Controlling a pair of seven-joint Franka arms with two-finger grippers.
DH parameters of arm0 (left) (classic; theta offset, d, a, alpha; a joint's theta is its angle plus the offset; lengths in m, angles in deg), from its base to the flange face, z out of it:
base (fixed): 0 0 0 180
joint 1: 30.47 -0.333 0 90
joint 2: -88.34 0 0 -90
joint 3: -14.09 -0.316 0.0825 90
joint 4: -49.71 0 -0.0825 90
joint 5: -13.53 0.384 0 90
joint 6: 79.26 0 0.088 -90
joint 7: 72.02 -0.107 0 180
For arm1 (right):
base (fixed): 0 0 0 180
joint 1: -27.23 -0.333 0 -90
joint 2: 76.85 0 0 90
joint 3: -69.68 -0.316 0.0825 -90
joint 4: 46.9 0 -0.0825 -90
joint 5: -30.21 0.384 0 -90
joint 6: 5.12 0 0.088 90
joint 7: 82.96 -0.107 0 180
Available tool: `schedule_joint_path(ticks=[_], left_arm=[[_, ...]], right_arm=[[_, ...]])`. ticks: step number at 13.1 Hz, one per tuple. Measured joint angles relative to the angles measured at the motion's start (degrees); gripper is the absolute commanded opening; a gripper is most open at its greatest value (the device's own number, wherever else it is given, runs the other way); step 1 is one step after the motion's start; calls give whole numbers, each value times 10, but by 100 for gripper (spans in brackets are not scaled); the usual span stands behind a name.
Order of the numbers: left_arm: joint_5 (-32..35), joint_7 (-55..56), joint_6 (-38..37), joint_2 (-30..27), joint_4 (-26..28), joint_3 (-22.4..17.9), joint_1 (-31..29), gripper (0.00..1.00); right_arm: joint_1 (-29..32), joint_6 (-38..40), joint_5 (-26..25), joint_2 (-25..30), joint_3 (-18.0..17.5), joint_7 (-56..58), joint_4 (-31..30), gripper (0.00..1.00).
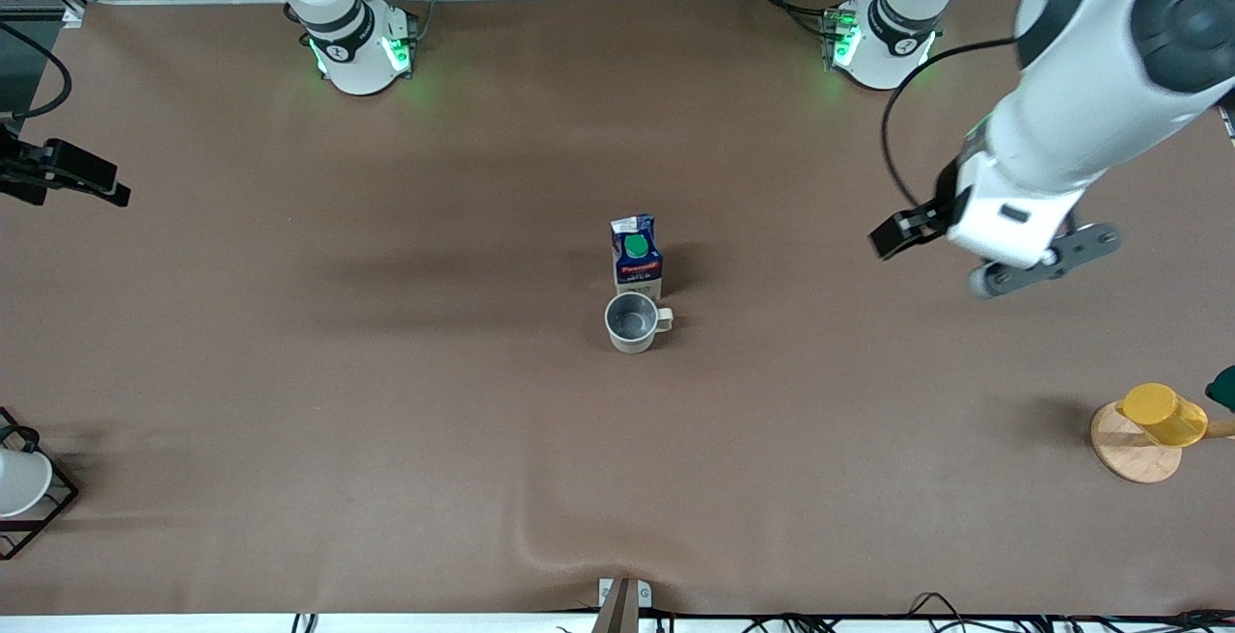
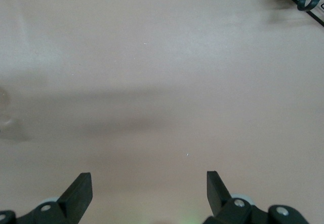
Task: Place milk next to cup
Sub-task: 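Open the left gripper to release the milk carton and lift away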
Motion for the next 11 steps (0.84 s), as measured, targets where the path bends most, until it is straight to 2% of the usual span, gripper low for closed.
schedule_joint_path(ticks=[4, 6, 8, 11], left_arm=[[-2, -164, -31, -66, 20, -8, -68, 100], [-19, -270, -33, -99, 36, -47, -71, 100], [-33, -323, -33, -123, 55, -75, -71, 100], [-35, -385, -15, -128, 83, -102, -64, 100]], right_arm=[[0, -4, 0, 0, 0, 0, 0, 100], [0, -4, 0, 0, 0, 0, 0, 100], [0, -4, 0, 0, 0, 0, 0, 100], [0, -4, 0, 0, 0, 0, 0, 100]])
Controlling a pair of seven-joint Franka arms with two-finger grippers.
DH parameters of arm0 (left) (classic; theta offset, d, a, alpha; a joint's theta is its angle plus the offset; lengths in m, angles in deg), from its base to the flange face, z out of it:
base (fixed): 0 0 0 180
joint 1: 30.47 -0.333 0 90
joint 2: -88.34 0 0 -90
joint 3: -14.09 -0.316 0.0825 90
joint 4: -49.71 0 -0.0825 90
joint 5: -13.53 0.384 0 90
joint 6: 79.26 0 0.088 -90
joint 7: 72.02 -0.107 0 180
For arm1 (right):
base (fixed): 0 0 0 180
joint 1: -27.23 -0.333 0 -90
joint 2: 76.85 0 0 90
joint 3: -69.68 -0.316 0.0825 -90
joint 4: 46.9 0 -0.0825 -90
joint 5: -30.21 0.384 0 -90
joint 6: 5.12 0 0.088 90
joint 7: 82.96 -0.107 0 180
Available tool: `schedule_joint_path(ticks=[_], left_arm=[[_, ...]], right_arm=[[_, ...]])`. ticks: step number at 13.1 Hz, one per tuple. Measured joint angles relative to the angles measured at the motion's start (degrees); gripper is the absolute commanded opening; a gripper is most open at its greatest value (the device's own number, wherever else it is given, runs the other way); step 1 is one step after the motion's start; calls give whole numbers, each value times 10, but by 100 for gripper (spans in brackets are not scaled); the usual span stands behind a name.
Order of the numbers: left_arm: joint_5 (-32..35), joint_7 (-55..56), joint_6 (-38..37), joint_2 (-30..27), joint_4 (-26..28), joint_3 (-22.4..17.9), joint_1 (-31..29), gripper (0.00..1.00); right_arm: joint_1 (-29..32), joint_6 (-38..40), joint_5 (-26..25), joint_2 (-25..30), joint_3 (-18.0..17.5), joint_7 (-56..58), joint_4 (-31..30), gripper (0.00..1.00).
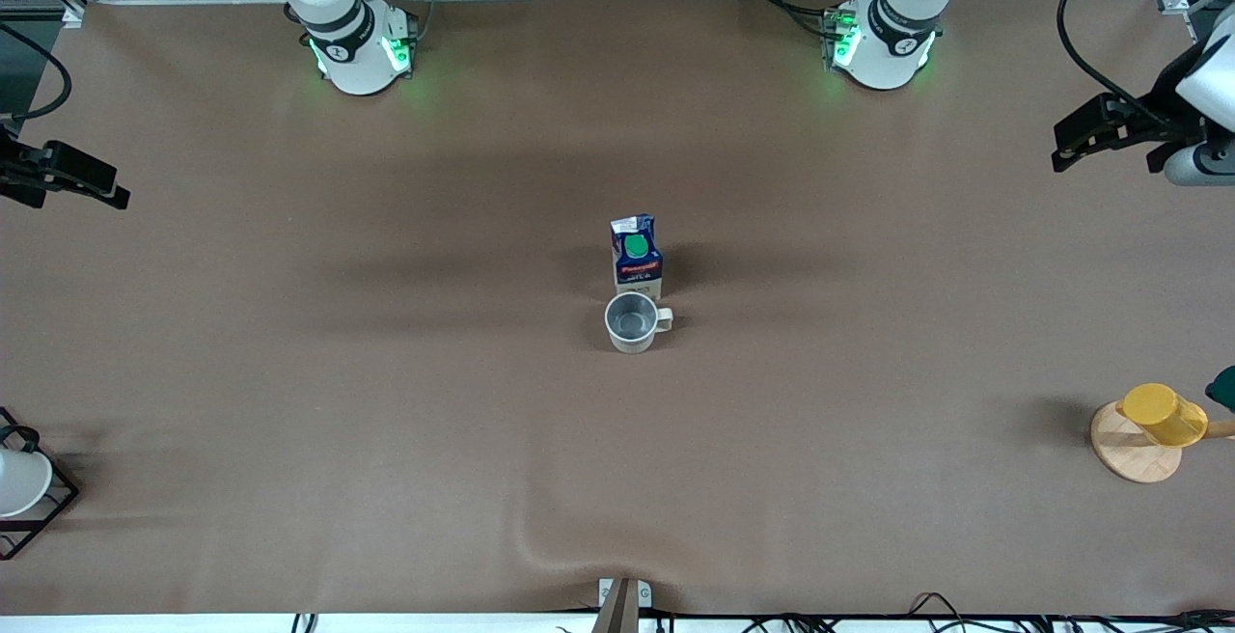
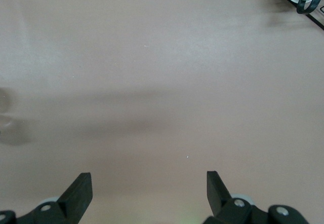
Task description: Place milk next to cup
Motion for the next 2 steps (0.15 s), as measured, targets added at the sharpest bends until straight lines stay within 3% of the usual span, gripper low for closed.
schedule_joint_path(ticks=[2], left_arm=[[-1, -14, 9, 0, 9, -51, 49, 100]], right_arm=[[0, 0, 0, 0, 0, 0, 0, 100]])
